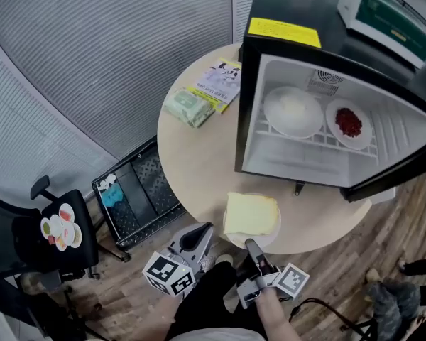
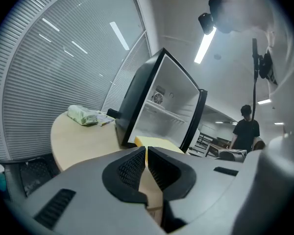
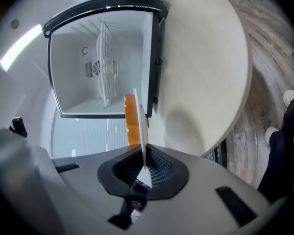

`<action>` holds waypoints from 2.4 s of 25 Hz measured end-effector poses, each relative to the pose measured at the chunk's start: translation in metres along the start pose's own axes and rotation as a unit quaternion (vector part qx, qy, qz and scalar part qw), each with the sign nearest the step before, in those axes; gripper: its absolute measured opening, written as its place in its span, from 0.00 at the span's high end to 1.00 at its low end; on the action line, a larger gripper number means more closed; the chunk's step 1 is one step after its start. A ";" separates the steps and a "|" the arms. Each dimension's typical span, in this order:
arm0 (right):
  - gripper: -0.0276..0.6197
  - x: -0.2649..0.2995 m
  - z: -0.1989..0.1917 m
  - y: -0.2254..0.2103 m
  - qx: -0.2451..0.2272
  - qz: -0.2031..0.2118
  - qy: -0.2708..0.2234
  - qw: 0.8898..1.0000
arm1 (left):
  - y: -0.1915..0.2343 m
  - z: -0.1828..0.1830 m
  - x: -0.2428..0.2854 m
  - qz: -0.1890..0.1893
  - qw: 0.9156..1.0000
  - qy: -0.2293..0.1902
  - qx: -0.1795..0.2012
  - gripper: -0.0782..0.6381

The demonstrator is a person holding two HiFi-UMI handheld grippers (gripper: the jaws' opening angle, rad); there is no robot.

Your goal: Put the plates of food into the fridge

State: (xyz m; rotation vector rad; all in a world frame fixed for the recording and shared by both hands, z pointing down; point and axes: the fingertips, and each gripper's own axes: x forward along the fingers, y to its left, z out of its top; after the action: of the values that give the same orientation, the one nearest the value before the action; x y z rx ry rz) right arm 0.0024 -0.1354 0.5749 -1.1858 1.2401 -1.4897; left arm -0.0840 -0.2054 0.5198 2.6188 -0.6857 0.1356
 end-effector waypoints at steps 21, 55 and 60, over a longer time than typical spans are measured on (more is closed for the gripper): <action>0.93 -0.087 0.116 0.055 -0.025 0.025 -0.052 0.998 | -0.112 0.029 0.083 -0.086 0.995 0.005 0.051 0.88; 0.93 0.070 0.261 0.040 -0.022 -0.040 -0.010 0.999 | -0.062 0.043 0.099 0.017 0.999 -0.023 0.025 0.88; 0.93 0.092 0.275 0.034 -0.021 -0.070 -0.015 0.997 | -0.051 0.042 0.088 0.039 0.999 -0.030 0.015 0.88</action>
State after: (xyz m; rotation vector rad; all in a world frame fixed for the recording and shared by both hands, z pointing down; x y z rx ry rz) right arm 0.2545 -0.2818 0.5720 -1.3430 1.1933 -1.5475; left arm 0.0170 -0.2223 0.4799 2.6355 -0.8124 0.0922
